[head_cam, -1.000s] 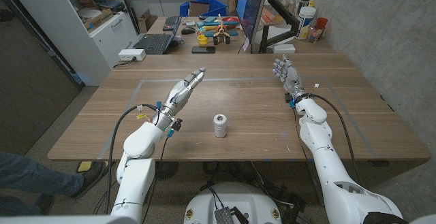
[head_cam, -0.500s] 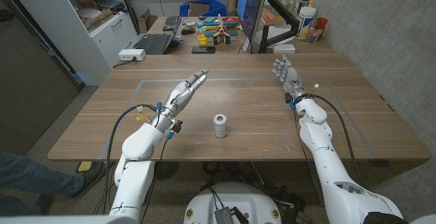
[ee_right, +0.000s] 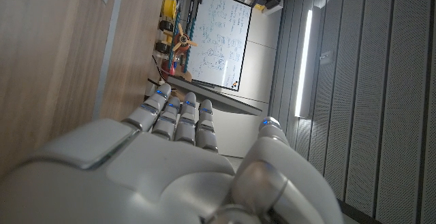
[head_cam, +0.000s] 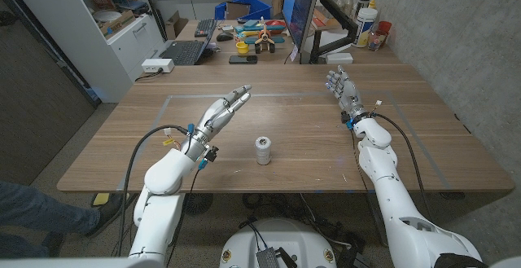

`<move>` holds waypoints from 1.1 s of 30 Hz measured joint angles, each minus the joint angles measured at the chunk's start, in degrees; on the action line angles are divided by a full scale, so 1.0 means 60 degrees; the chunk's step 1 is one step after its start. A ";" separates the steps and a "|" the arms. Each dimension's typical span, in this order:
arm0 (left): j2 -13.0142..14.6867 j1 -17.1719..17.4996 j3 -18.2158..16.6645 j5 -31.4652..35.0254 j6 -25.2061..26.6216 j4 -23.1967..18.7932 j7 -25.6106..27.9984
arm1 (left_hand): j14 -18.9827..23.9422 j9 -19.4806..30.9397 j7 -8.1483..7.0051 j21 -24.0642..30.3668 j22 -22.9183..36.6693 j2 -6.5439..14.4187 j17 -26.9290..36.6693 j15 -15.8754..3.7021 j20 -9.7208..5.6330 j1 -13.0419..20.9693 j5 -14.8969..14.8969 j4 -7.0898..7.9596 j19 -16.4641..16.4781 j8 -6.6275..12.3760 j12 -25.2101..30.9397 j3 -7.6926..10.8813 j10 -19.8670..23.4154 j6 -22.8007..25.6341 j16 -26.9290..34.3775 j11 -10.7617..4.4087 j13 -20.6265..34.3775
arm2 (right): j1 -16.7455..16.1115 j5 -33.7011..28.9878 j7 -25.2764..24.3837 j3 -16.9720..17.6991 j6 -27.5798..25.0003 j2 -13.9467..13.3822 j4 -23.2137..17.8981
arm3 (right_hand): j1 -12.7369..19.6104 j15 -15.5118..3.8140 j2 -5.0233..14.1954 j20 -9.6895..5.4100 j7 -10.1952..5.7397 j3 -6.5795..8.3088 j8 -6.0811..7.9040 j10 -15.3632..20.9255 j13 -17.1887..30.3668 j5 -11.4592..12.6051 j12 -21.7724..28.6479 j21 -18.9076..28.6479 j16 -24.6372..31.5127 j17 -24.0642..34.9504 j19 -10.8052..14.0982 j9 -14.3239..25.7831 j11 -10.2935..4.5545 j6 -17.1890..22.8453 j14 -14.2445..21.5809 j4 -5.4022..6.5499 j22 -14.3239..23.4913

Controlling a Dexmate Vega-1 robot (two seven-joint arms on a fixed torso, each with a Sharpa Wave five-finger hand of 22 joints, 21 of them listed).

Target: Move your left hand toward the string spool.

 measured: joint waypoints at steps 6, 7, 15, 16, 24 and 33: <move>0.0056 0.0110 0.0005 0.0283 -0.0042 -0.0159 0.0101 | -0.0001 0.0000 -0.0022 0.0000 0.0000 -0.0005 0.0000 0.0000 0.0021 0.0096 0.0000 -0.0041 0.0022 0.0000 0.0000 0.0041 0.0000 0.0022 0.0000 0.0000 0.0000 | 0.0052 0.0013 0.0034 0.0004 0.0045 0.0000 0.0081 | 0.0000 0.0000 0.0000 0.0000 0.0000 -0.0030 0.0000 0.0000 0.0000 0.0000 0.0000 0.0000 0.0000 0.0001 0.0000 0.0000 0.0000 0.0000 0.0000 -0.0031 0.0000; 0.0067 0.0139 0.0007 0.0301 -0.0044 -0.0202 0.0110 | 0.0000 0.0000 -0.0022 0.0000 0.0000 -0.0014 0.0000 0.0001 0.0050 0.0165 0.0000 -0.0055 0.0051 0.0000 0.0000 0.0056 0.0000 0.0022 0.0000 0.0000 0.0000 | 0.0063 0.0018 0.0043 0.0005 0.0059 0.0003 0.0097 | 0.0000 0.0000 0.0000 0.0000 0.0000 -0.0031 0.0000 0.0000 0.0000 0.0000 0.0000 0.0000 0.0000 0.0000 0.0000 0.0000 0.0000 0.0000 0.0000 -0.0030 0.0000; 0.0170 0.0272 0.0012 0.0654 -0.0123 -0.0401 0.0198 | -0.0001 0.0000 -0.0022 0.0000 0.0000 0.0000 0.0000 0.0001 0.0101 0.0251 0.0000 -0.0154 0.0000 0.0000 0.0000 0.0075 0.0000 0.0021 0.0000 0.0000 0.0000 | 0.0108 0.0031 0.0074 0.0011 0.0112 0.0024 0.0156 | 0.0000 0.0000 0.0000 0.0000 -0.0035 -0.0030 0.0000 -0.0001 0.0000 0.0000 0.0000 0.0000 0.0000 0.0000 0.0000 -0.0001 0.0000 0.0035 -0.0001 -0.0030 0.0000; 0.0184 0.0289 0.0013 0.0696 -0.0126 -0.0435 0.0199 | -0.0001 0.0000 -0.0026 0.0000 0.0000 0.0000 0.0000 0.0001 0.0101 0.0251 0.0000 -0.0158 0.0000 0.0000 0.0000 0.0080 0.0020 0.0025 0.0000 -0.0019 0.0000 | 0.0108 0.0033 0.0075 0.0011 0.0118 0.0026 0.0158 | 0.0000 0.0000 0.0000 0.0000 -0.0035 -0.0030 0.0000 -0.0001 0.0000 0.0000 0.0000 0.0000 0.0000 0.0000 0.0000 -0.0001 0.0000 0.0034 -0.0001 -0.0030 0.0000; 0.0326 0.0336 0.0034 0.0916 -0.0141 -0.0605 0.0187 | -0.0001 0.0000 -0.0056 0.0000 0.0000 0.0021 0.0000 0.0001 0.0100 0.0382 -0.0072 -0.0215 0.0000 0.0000 0.0000 0.0136 0.0037 0.0158 0.0000 -0.0036 0.0000 | 0.0104 0.0038 0.0076 0.0016 0.0136 0.0041 0.0138 | 0.0000 0.0000 0.0000 0.0000 -0.0035 -0.0030 0.0000 -0.0001 0.0000 0.0000 0.0000 0.0000 0.0000 0.0000 0.0000 -0.0001 0.0000 0.0034 0.0000 -0.0030 0.0000; 0.0538 0.0344 0.0052 0.1223 -0.0138 -0.0831 0.0069 | -0.0002 0.0000 -0.0090 0.0069 0.0000 0.0044 0.0000 0.0001 0.0099 0.0546 -0.0072 -0.0294 0.0000 0.0000 0.0000 0.0155 0.0036 0.0192 0.0000 -0.0035 0.0000 | 0.0022 0.0046 0.0037 0.0029 0.0138 0.0047 0.0024 | 0.0049 0.0000 -0.0050 0.0000 -0.0034 -0.0030 0.0000 -0.0001 0.0000 0.0000 0.0000 0.0000 0.0000 0.0000 0.0000 -0.0002 0.0000 0.0034 -0.0001 -0.0029 0.0000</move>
